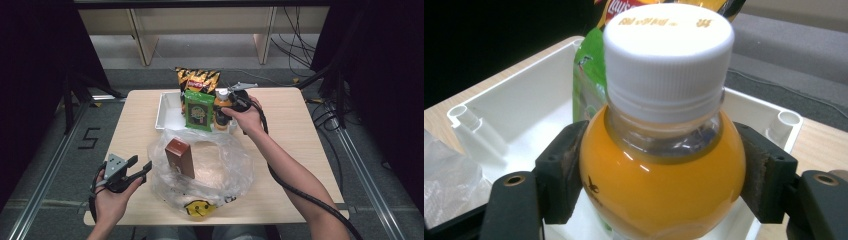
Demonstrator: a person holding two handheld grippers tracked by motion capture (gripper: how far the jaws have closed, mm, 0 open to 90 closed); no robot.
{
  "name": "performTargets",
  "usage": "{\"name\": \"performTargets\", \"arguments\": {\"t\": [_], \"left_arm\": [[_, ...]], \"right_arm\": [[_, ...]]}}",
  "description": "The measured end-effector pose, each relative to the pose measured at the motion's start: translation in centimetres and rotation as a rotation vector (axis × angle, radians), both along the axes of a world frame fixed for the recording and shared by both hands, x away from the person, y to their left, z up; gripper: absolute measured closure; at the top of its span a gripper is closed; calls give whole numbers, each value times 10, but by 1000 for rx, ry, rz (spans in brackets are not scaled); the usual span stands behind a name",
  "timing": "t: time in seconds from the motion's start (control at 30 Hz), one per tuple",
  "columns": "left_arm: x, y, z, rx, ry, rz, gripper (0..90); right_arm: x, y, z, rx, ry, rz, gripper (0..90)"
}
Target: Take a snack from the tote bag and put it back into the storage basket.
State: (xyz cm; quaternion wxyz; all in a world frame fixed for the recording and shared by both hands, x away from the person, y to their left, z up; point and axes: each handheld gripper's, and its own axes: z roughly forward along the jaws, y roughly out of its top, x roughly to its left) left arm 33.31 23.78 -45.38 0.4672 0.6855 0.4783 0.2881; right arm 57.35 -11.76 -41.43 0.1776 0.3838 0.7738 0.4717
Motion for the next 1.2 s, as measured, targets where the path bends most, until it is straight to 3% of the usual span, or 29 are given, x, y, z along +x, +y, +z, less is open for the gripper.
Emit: {"name": "performTargets", "arguments": {"t": [0.1, 0.13, 0.23, 0.33, 0.43, 0.6, 0.63, 0.67, 0.73, 0.8, 0.9, 1.2], "left_arm": [[0, 0, 0, -2, -2, 0, 424], [0, 1, 0, -3, -3, -2, 424], [0, 1, 0, -1, -1, 1, 424], [0, 0, 0, -2, -1, 0, 424], [0, 0, 0, -2, -1, 0, 424], [0, 0, 0, 0, 0, 0, 424], [0, 0, 0, 0, 0, 0, 424], [0, 0, 0, 6, 0, -3, 424], [0, 0, 0, 3, -2, -3, 424], [0, 0, 0, 5, -1, -4, 424], [0, 0, 0, 3, 1, -2, 424], [0, 0, 0, 0, 1, -2, 424]], "right_arm": [[0, 0, -3, -15, 7, 0, 309], [0, 2, -4, 3, 10, -9, 309], [2, 0, -6, -26, 8, 1, 309], [2, 1, -9, -8, 25, -4, 309], [2, 0, -11, -34, 28, -1, 309], [4, 1, -14, -29, 14, -4, 309], [4, 1, -13, -29, 28, 1, 309], [4, 1, -14, -36, 10, -5, 308], [3, 2, -13, -36, 41, 1, 308], [4, 2, -16, -43, 11, -4, 309], [3, 2, -16, -57, 37, 2, 309], [4, 3, -21, -81, 4, 10, 307]]}}
